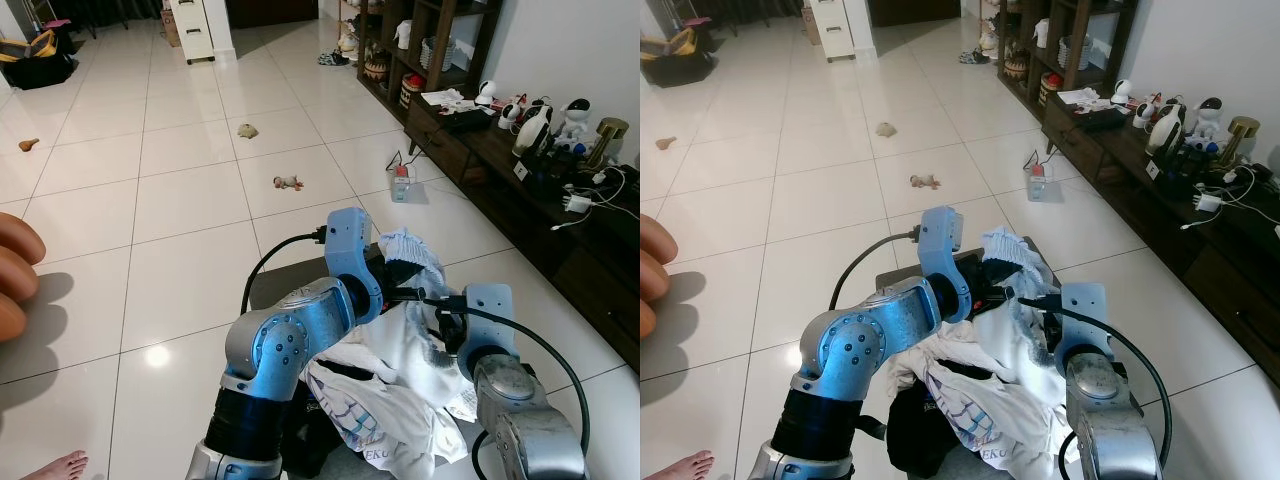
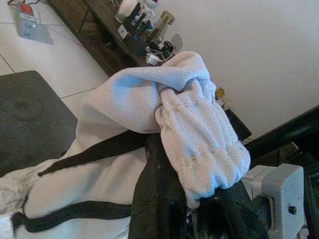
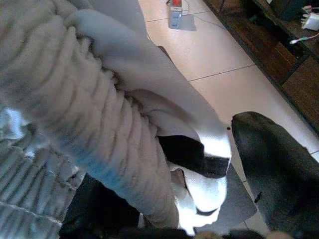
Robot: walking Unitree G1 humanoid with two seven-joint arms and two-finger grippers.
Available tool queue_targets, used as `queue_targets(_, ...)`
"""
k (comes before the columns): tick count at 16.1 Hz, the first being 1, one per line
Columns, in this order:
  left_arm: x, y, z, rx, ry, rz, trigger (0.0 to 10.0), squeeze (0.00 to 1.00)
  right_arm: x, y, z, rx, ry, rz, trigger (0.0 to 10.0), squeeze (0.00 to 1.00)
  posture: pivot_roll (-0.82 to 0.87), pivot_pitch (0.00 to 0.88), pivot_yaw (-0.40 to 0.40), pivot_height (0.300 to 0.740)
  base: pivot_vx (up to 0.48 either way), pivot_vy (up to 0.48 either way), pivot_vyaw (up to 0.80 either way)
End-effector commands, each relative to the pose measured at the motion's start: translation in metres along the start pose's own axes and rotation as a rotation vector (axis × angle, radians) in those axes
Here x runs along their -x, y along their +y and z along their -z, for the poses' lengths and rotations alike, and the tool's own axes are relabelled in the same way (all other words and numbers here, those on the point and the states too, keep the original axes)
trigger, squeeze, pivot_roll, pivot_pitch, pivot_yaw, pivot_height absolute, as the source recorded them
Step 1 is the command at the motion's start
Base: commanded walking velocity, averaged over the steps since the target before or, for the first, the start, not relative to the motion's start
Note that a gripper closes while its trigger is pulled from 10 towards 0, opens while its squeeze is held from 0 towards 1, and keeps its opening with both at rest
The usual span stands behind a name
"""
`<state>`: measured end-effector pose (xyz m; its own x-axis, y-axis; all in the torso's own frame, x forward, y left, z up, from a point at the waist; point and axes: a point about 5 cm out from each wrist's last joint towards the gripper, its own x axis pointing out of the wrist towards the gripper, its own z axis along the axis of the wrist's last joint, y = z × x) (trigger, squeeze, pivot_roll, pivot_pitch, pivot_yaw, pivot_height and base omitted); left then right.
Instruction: Hang hanger
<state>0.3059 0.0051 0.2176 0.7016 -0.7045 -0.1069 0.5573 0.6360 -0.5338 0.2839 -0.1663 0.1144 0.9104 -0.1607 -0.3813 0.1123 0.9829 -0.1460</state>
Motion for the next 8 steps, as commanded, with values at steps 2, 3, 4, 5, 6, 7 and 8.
queue_targets(2, -0.006, -0.021, 0.003, 0.038, -0.005, 0.077, 0.0, 0.0, 0.003, 0.004, -0.008, -0.005, -0.05, -0.038, 10.0, 0.0, -0.01, 0.109, 0.025, 0.74, 0.0, 0.0, 0.0)
queue_targets(3, -0.006, -0.02, 0.004, 0.035, -0.004, 0.072, 0.0, 0.0, 0.004, 0.004, -0.008, 0.004, -0.052, -0.039, 10.0, 0.0, -0.01, 0.108, 0.026, 0.74, 0.0, 0.0, 0.0)
queue_targets(4, -0.005, -0.009, 0.003, 0.032, -0.008, 0.028, 0.0, 0.0, 0.005, 0.003, -0.007, 0.006, -0.049, -0.034, 8.2, 0.0, -0.02, 0.108, 0.025, 0.74, 0.0, 0.0, 0.0)
queue_targets(5, -0.001, 0.004, 0.002, 0.023, -0.008, -0.014, 0.0, 0.0, 0.006, 0.004, -0.005, 0.004, -0.048, -0.038, 0.0, 0.0, -0.01, 0.11, 0.025, 0.74, 0.0, 0.0, 0.0)
queue_targets(6, 0.001, 0.01, 0.001, 0.014, -0.005, -0.027, 0.0, 0.0, 0.006, 0.004, -0.005, 0.006, -0.047, -0.04, 0.0, 0.0, -0.01, 0.11, 0.025, 0.74, 0.0, 0.0, 0.0)
queue_targets(7, 0.005, 0.015, 0.001, 0.001, -0.001, -0.043, 0.0, 0.0, 0.005, 0.004, -0.005, 0.012, -0.046, -0.043, 0.0, 0.0, -0.01, 0.11, 0.026, 0.74, 0.0, 0.0, 0.0)
queue_targets(8, 0.009, 0.023, 0.001, -0.014, 0.007, -0.069, 0.0, 0.0, 0.005, 0.004, -0.005, 0.019, -0.044, -0.044, 0.0, 0.0, -0.01, 0.11, 0.026, 0.74, 0.0, 0.0, 0.0)
